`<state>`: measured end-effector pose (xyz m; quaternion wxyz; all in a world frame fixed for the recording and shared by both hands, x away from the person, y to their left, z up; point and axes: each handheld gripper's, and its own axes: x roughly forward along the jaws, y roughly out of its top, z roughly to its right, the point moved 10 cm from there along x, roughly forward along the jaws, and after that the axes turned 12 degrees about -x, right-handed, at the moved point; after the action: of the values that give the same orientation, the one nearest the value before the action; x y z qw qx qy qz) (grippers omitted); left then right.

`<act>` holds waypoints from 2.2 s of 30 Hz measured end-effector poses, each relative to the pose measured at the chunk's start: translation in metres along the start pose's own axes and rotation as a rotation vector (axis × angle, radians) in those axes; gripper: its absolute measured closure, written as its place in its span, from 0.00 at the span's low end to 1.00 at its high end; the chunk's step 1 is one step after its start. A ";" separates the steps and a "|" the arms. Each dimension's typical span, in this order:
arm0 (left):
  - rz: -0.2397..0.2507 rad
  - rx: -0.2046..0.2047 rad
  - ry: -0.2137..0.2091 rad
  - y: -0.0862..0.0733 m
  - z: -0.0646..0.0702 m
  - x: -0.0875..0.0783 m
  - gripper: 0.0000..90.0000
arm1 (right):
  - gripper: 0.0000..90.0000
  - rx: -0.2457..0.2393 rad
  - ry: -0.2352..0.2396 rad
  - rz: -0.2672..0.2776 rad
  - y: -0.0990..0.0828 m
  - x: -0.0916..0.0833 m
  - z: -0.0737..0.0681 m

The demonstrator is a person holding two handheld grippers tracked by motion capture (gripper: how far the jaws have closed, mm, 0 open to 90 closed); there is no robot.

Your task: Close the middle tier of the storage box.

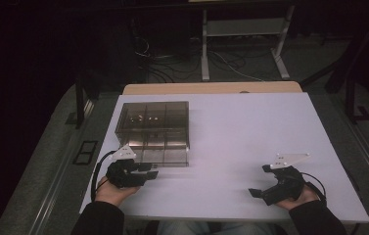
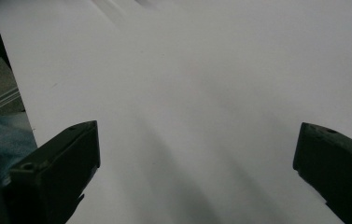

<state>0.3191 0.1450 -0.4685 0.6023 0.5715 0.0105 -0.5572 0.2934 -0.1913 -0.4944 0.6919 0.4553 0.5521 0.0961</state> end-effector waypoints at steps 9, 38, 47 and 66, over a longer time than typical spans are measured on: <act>-0.023 0.009 -0.010 -0.004 0.000 0.006 0.72 | 0.00 -0.005 0.001 -0.003 0.000 0.000 0.000; -0.151 0.033 0.044 -0.014 -0.012 0.032 0.99 | 0.00 -0.012 0.006 -0.007 -0.001 0.001 -0.001; -0.157 0.031 0.060 -0.013 -0.018 0.032 0.99 | 0.00 -0.013 0.007 -0.008 -0.001 0.002 -0.001; -0.132 0.022 0.071 -0.005 -0.021 0.029 0.99 | 0.00 -0.012 0.008 -0.013 -0.001 0.002 -0.001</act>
<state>0.3403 0.1421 -0.4981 0.5569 0.5955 0.0633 -0.5754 0.2928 -0.1903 -0.4965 0.6929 0.4470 0.5574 0.0968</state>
